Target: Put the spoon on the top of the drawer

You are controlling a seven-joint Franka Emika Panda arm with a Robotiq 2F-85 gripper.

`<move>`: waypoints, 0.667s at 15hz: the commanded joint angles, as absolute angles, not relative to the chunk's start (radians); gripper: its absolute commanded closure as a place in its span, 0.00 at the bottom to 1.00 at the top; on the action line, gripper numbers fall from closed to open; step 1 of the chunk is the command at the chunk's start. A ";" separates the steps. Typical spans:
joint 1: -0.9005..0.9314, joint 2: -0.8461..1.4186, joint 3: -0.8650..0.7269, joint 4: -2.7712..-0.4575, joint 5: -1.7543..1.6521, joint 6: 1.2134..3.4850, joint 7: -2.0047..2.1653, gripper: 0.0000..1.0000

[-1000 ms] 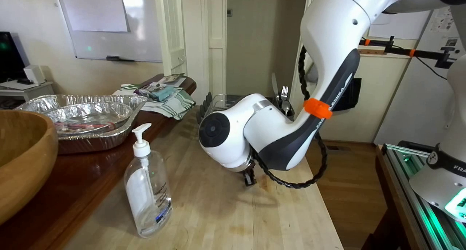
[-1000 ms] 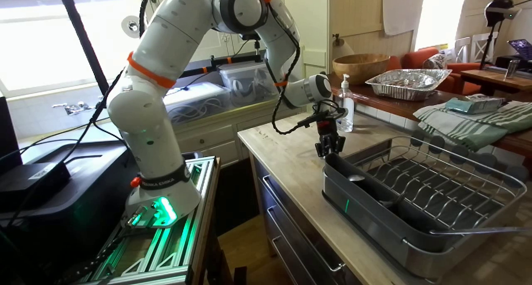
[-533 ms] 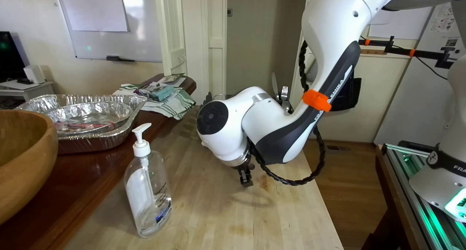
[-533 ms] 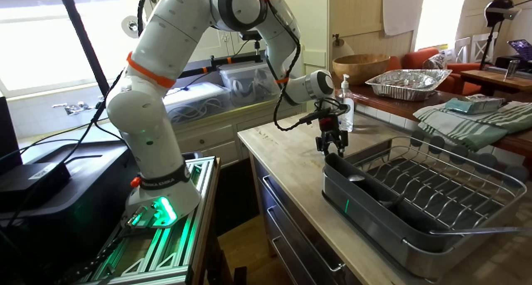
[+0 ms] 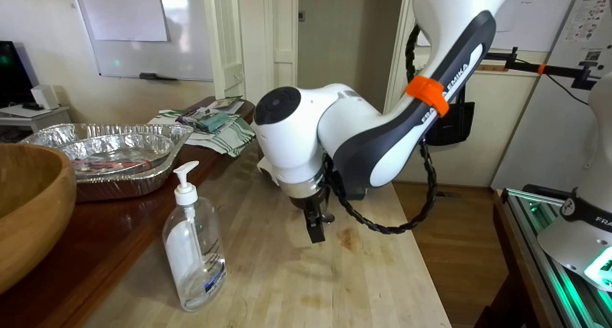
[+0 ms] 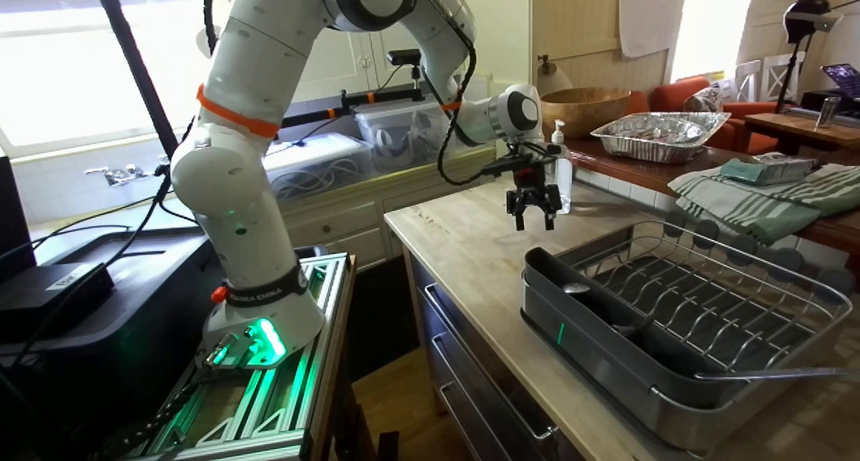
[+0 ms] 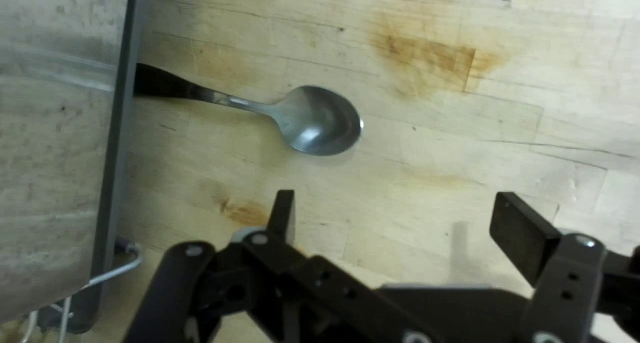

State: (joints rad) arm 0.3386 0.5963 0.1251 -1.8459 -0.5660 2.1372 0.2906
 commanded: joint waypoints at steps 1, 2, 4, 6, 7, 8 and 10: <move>0.298 0.460 0.120 -1.923 -0.446 2.130 0.254 0.00; 0.286 0.425 0.119 -1.933 -0.413 2.110 0.247 0.00; 0.261 0.362 0.116 -1.951 -0.357 2.076 0.226 0.00; 0.232 0.309 0.116 -1.966 -0.310 2.048 0.193 0.00; 0.219 0.277 0.116 -1.972 -0.284 2.025 0.180 0.00; 0.205 0.253 0.113 -1.974 -0.258 1.998 0.170 0.00; 0.182 0.214 0.109 -1.975 -0.211 1.951 0.162 0.00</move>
State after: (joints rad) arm 0.2150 0.2949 0.1103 -1.9296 -0.2886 2.0033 0.1956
